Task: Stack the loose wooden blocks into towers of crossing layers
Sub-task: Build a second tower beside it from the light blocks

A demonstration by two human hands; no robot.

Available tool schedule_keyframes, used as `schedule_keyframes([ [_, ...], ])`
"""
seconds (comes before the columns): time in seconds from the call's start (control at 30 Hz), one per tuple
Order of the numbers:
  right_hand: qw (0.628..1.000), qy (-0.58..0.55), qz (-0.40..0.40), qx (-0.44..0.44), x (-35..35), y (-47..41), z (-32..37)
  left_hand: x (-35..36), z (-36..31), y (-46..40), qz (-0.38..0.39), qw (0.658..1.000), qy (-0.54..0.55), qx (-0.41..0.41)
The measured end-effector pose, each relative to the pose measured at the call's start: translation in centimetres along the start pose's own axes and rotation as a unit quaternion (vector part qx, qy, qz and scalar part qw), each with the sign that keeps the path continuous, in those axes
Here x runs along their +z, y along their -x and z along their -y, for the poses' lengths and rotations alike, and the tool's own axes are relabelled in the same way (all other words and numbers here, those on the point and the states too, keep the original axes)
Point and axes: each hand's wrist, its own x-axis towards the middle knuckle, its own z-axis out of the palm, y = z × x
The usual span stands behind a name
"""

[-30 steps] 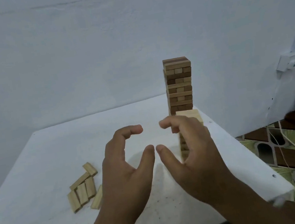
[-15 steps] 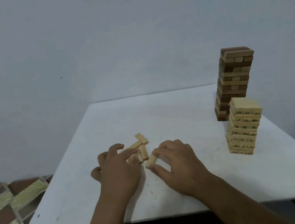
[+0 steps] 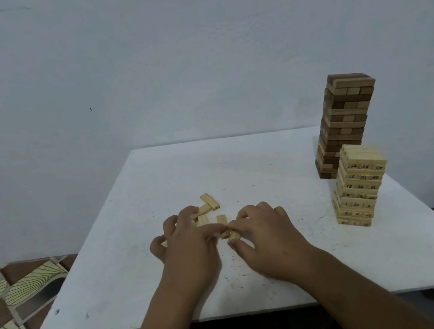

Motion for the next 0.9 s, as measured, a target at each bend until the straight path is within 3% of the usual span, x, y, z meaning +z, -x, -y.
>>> schedule_keyframes([
  [0.13,1.000,-0.009,-0.014,0.020,-0.5,1.3,-1.2,0.2,-0.4,0.2,-0.010,0.999,0.016,0.036],
  [0.27,1.000,-0.012,-0.013,0.019,-0.8,1.7,-1.4,-0.1,0.5,-0.3,-0.041,0.998,-0.004,-0.055],
  [0.37,1.000,-0.011,-0.001,0.008,-0.8,1.6,-1.1,0.0,0.5,-0.3,-0.034,0.997,-0.008,-0.066],
  [0.9,0.999,0.020,0.023,0.038,-3.4,7.3,-6.3,2.2,-6.1,1.1,0.108,0.986,0.008,0.125],
])
